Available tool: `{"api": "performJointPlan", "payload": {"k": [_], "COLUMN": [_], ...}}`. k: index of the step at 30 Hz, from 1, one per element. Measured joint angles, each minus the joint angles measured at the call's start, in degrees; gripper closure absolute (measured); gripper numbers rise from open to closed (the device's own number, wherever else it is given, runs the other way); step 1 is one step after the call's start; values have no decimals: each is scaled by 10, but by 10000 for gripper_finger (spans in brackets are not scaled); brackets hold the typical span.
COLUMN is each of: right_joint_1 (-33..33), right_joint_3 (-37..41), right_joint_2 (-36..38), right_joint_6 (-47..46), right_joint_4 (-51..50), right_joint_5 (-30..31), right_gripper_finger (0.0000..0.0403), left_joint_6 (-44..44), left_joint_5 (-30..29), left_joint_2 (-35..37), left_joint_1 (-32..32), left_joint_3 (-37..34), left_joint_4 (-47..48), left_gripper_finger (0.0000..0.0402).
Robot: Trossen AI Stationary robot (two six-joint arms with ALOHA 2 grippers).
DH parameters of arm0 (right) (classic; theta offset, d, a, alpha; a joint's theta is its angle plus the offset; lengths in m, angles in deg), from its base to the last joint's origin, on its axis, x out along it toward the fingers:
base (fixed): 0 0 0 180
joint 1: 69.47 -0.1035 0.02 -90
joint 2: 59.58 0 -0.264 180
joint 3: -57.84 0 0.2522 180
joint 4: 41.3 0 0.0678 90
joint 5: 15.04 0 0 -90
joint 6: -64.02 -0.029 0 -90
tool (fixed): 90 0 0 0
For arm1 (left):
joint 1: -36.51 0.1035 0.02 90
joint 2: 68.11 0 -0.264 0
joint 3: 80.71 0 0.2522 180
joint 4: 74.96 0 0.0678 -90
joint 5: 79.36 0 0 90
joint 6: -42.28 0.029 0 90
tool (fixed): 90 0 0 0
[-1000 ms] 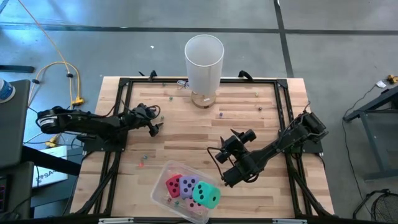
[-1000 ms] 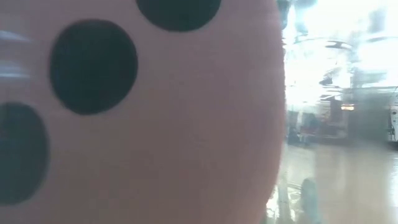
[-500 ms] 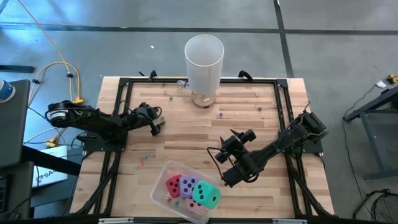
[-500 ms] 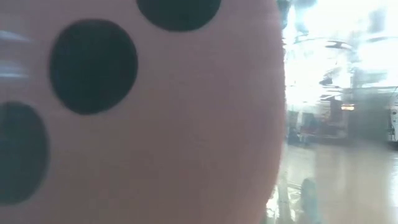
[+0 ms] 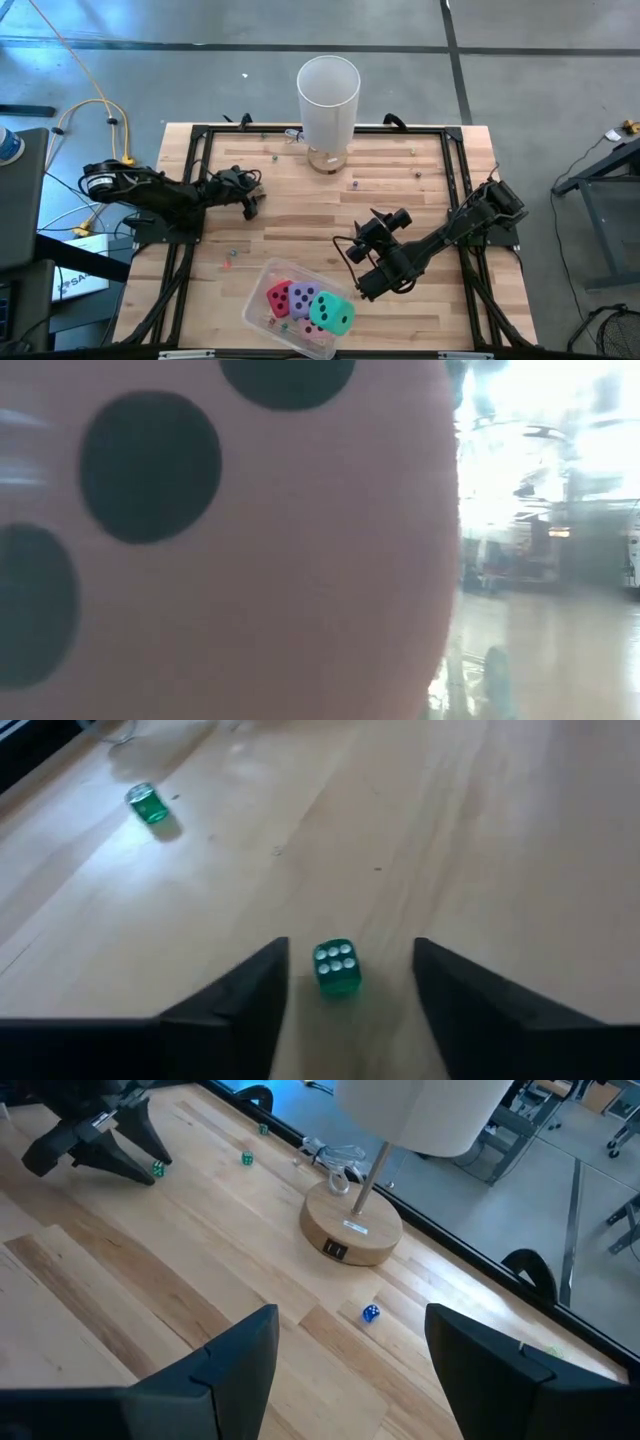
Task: Pick & Place Dice
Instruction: Put the small green dice into the transparent bin
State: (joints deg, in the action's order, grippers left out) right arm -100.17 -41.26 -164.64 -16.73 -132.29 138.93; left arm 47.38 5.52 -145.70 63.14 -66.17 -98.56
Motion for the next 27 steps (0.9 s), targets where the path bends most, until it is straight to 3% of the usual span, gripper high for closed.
{"api": "performJointPlan", "payload": {"k": [4,9,20,27], "right_joint_1": [0,0,0,0], "right_joint_3": [0,0,0,0], "right_joint_2": [0,0,0,0], "right_joint_6": [0,0,0,0], "right_joint_4": [0,1,1,1], "right_joint_5": [0,0,-1,-11], "right_gripper_finger": [160,160,160,160], "left_joint_6": [20,22,43,37], "left_joint_5": [26,11,27,43], "left_joint_2": [-1,-1,4,79], "left_joint_1": [0,0,2,-41], "left_joint_3": [0,0,-1,13], "left_joint_4": [1,2,2,69], "left_gripper_finger": [283,360,361,361]}}
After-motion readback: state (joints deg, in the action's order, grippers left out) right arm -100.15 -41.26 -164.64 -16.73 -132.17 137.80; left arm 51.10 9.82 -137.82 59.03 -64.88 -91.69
